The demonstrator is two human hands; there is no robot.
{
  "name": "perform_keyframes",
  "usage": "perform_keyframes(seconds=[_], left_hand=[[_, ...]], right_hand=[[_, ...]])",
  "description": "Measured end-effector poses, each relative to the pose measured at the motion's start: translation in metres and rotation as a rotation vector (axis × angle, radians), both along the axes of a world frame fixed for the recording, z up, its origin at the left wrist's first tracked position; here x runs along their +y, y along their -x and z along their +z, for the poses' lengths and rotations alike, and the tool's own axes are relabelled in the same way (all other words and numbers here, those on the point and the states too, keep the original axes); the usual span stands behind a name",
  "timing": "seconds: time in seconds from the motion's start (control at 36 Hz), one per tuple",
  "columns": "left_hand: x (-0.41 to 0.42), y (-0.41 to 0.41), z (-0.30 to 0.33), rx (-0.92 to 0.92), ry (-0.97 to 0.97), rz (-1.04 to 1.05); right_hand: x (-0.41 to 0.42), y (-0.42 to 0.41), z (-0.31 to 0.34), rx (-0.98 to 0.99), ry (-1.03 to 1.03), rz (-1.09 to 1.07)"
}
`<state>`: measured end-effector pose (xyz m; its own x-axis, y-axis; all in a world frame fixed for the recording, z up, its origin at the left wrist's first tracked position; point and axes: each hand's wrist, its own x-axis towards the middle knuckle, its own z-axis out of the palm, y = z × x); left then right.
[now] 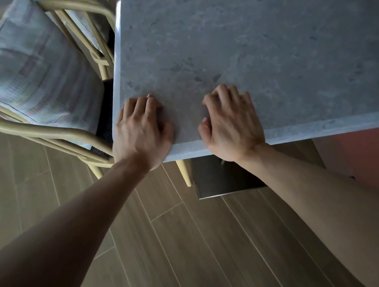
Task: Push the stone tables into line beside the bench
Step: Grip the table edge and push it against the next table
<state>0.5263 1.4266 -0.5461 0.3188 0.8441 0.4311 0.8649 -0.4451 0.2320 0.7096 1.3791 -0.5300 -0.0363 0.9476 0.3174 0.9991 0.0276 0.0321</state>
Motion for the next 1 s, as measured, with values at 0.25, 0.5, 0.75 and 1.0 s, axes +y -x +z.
perform_keyframes(seconds=[0.25, 0.5, 0.75, 1.0], left_hand=[[0.023, 0.006, 0.005, -0.035, 0.045, -0.017], [0.035, 0.006, 0.006, -0.055, 0.040, -0.030], [0.040, 0.010, 0.006, -0.055, 0.035, -0.043], [0.039, 0.011, 0.005, -0.065, 0.030, -0.048]], right_hand=[[0.021, 0.006, -0.003, -0.009, -0.010, -0.018], [0.032, 0.008, -0.005, 0.002, -0.025, -0.017], [0.036, 0.010, -0.007, 0.026, -0.063, 0.011], [0.036, 0.010, -0.010, 0.011, -0.099, 0.005]])
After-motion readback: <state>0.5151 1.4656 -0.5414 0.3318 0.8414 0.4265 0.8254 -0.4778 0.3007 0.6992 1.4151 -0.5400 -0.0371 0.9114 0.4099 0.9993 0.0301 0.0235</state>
